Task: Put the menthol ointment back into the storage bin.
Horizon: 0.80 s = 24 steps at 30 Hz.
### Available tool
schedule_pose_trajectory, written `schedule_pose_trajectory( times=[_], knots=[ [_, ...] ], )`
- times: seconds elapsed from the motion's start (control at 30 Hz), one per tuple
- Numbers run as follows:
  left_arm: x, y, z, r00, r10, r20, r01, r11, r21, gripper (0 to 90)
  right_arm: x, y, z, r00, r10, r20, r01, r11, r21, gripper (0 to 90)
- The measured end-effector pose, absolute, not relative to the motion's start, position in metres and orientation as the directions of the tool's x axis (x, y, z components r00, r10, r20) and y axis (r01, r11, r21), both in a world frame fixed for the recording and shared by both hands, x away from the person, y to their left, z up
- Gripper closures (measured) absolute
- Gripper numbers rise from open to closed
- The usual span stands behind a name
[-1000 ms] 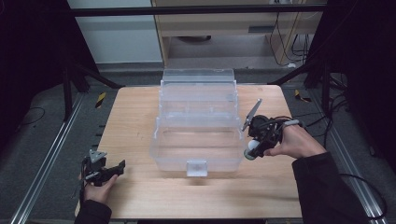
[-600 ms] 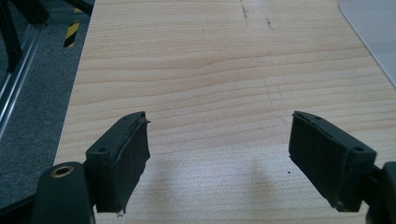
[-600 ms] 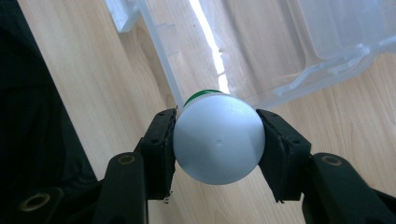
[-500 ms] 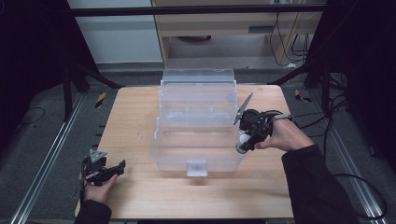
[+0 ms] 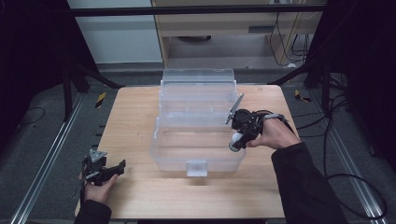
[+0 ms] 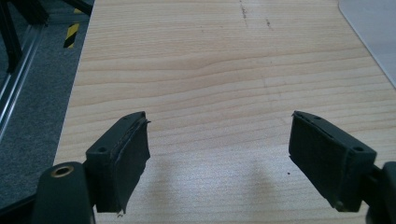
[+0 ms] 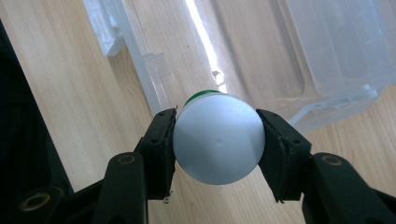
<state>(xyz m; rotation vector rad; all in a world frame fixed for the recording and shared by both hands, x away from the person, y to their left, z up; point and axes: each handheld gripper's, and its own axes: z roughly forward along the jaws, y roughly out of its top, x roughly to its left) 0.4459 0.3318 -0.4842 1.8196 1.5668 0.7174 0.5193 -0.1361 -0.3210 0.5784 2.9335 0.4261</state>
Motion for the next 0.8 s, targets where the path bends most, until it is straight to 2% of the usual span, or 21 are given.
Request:
schedule_pose_trajectory(
  times=[0.8],
  knots=[
    [0.446, 0.332, -0.484, 0.148, 0.989, 0.003, 0.65, -0.1, 0.754, 19.6, 0.53, -0.135, -0.363, -0.919, 0.392, -0.04, 0.369, 0.891, 0.264, 50.3]
  ],
)
